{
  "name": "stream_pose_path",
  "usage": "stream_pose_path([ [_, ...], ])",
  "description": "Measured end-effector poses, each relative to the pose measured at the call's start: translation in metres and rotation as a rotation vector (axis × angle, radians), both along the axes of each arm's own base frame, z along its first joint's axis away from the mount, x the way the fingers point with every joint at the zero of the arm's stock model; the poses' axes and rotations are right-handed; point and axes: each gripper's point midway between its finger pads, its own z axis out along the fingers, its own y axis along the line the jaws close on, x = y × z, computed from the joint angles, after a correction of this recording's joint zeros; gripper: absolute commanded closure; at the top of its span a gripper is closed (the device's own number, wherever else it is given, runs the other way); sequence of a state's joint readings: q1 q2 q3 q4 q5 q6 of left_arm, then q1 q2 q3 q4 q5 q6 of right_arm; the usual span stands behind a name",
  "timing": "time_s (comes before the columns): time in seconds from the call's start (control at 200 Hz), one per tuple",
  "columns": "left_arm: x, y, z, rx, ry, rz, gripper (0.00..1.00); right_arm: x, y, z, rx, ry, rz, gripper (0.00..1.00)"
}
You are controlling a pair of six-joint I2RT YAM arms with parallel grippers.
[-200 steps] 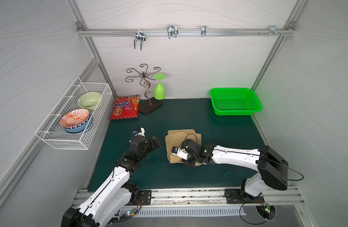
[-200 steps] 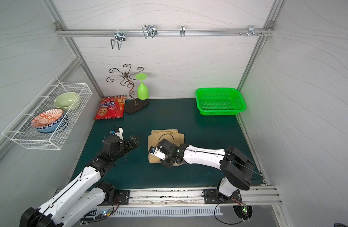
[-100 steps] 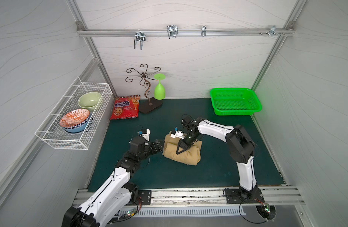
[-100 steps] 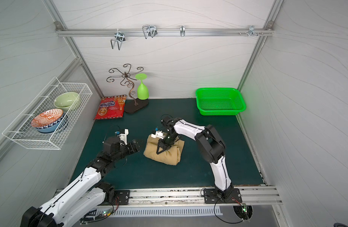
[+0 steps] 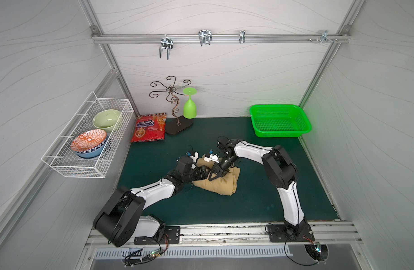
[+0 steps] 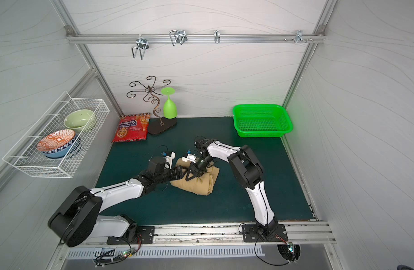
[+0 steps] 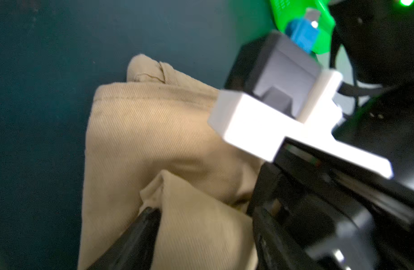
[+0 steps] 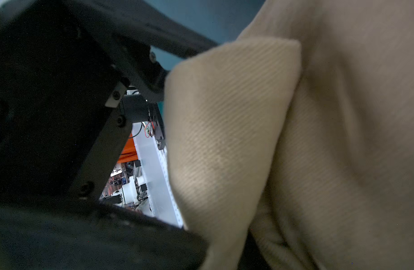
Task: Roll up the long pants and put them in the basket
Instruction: Roll the long pant at the center of the board.
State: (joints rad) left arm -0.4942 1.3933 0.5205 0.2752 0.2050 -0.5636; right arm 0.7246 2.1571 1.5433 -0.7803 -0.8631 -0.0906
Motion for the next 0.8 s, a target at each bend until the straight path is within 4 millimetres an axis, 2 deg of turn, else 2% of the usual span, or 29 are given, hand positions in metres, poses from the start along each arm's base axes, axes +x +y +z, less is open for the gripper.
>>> stream_pose_path([
  [0.075,0.014,0.001,-0.008,0.042,0.005,0.032,0.33,-0.001,-0.004,0.002,0.021,-0.045,-0.010,0.48],
  [0.13,0.017,0.003,-0.019,0.065,0.024,0.044,0.34,-0.002,-0.007,0.004,0.020,-0.115,-0.021,0.41],
  [0.145,0.017,0.004,-0.021,0.070,0.028,0.046,0.34,-0.003,-0.009,0.005,0.021,-0.149,-0.018,0.39],
  [0.205,0.017,0.005,-0.030,0.089,0.047,0.053,0.34,-0.003,-0.014,0.009,-0.013,-0.307,-0.025,0.20],
  [0.305,0.021,0.005,-0.035,0.100,0.054,0.058,0.34,-0.009,-0.025,0.020,-0.123,-0.643,-0.026,0.09],
  [0.44,0.024,0.004,-0.039,0.103,0.056,0.061,0.33,-0.018,-0.027,0.034,-0.236,-1.158,-0.018,0.05],
  [0.51,0.026,0.003,-0.039,0.103,0.058,0.060,0.33,-0.029,-0.026,0.027,-0.265,-1.353,0.035,0.03],
  [0.585,0.026,0.003,-0.040,0.104,0.058,0.060,0.33,-0.036,-0.026,0.008,-0.324,-1.503,0.116,0.01],
  [0.695,0.026,0.003,-0.040,0.104,0.058,0.060,0.33,-0.022,-0.023,-0.017,-0.442,-1.659,0.174,0.01],
  [0.8,0.027,0.003,-0.040,0.106,0.059,0.063,0.33,-0.004,-0.009,-0.014,-0.483,-1.754,0.133,0.04],
])
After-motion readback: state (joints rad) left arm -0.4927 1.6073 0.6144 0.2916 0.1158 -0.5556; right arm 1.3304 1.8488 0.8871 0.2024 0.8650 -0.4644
